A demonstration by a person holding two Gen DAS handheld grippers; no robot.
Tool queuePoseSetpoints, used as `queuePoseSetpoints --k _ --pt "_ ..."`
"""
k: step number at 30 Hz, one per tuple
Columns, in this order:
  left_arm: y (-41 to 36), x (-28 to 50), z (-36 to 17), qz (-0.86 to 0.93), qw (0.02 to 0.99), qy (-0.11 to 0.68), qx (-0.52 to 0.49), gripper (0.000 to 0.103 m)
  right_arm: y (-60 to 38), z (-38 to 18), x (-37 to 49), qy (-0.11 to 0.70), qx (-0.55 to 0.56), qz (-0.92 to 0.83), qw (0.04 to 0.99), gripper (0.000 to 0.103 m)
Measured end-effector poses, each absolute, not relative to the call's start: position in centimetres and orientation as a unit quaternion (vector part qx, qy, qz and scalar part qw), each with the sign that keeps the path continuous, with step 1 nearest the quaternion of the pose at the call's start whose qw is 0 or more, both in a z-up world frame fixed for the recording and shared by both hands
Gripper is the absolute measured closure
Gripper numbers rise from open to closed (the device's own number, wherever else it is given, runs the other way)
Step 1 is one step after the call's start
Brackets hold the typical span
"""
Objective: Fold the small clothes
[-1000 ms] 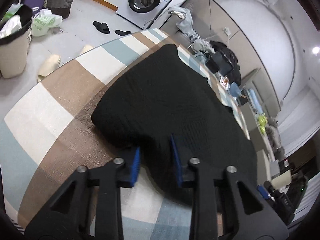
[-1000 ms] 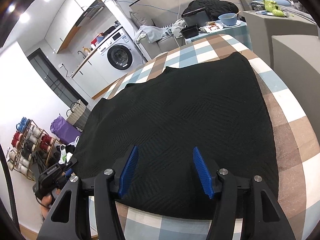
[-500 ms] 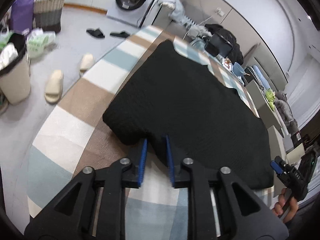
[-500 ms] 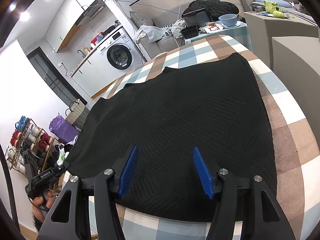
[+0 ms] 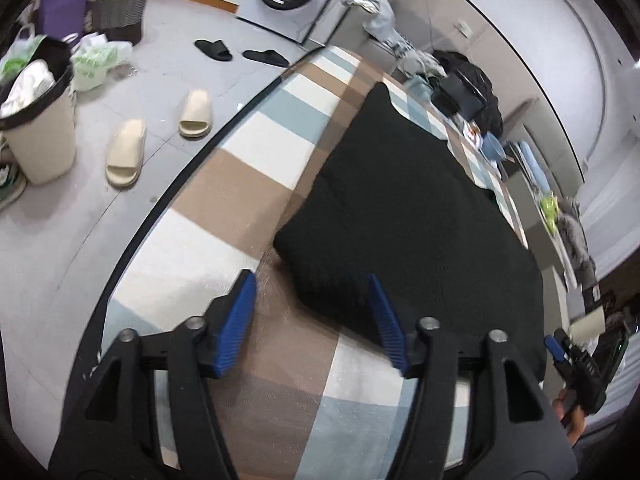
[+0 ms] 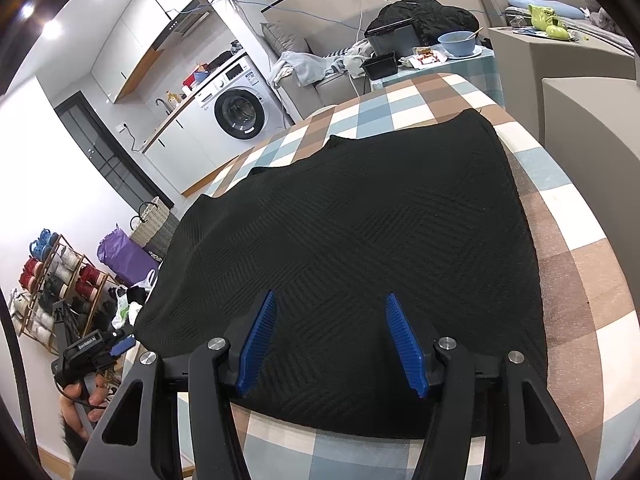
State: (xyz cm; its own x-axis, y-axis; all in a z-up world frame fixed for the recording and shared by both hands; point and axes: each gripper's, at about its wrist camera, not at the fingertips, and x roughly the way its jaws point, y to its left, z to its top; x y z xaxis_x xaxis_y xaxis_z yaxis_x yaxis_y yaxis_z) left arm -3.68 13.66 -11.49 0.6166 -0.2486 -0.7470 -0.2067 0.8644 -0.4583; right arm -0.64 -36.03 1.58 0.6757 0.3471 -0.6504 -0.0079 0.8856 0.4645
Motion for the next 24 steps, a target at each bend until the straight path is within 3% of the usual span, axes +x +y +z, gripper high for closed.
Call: queuePoseSetpoints --k 8,10,15,24 --pt "10.2 -0.6 -12.2 -0.038 0.867 0.438 -0.233 0.048 -35.6 1.6 -0.6 0.393 0.211 0.103 0.889 0.044" --pt "9.0 0.2 -12.4 -0.046 0.873 0.43 -0.227 0.088 -35.7 1.6 -0.6 0.394 0.213 0.098 0.889 0.044" --pt "7.5 -1.4 -9.4 -0.041 0.909 0.367 -0.192 0.091 -35.7 1.7 -0.6 0.391 0.212 0.096 0.891 0.045" --pt "8.8 -4.4 -9.1 -0.019 0.907 0.369 -0.2 0.091 -35.3 1.0 0.0 0.404 0.214 0.101 0.884 0.044"
